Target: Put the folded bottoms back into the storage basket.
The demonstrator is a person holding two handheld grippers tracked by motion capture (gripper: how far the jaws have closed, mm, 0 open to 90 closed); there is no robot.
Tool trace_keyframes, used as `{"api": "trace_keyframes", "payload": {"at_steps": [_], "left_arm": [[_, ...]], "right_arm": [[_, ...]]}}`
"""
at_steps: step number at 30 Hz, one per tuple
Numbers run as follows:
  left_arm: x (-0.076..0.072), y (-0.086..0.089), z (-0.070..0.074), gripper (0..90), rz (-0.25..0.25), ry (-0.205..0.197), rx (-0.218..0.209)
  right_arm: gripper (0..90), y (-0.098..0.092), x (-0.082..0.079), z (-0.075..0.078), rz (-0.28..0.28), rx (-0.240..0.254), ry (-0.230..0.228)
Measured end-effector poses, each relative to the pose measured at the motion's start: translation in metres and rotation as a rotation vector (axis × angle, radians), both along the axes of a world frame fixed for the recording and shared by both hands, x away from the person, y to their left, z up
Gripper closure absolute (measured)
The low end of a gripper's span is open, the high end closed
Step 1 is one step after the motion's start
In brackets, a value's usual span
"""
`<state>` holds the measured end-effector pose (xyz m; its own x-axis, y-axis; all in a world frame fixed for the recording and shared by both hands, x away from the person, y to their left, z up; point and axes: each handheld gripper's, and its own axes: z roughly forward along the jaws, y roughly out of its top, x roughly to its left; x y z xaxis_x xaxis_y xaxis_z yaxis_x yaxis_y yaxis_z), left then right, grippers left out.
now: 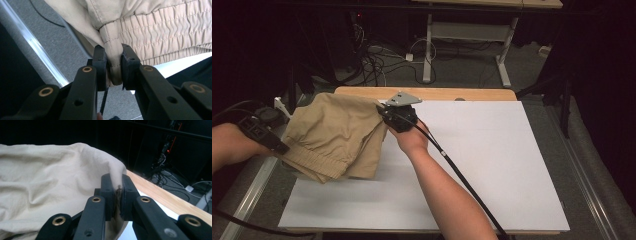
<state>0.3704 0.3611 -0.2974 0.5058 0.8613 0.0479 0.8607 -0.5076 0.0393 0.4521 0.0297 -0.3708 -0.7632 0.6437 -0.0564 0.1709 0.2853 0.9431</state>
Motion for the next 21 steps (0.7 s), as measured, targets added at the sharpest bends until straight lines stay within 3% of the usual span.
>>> {"api": "trace_keyframes", "payload": {"at_steps": [10,16,21], "left_arm": [[0.000,0.024,-0.004,74.9,0.058,-0.032,-0.005],[0.006,0.028,-0.011,74.8,0.076,-0.042,-0.002],[0.008,0.027,-0.023,74.8,0.073,-0.026,0.006]], "right_arm": [[84.7,0.038,0.028,0.005,0.018,-0.011,-0.001],[84.5,0.052,0.048,-0.004,0.008,-0.043,0.031],[84.5,0.059,0.053,-0.016,0.005,-0.073,0.045]]}}
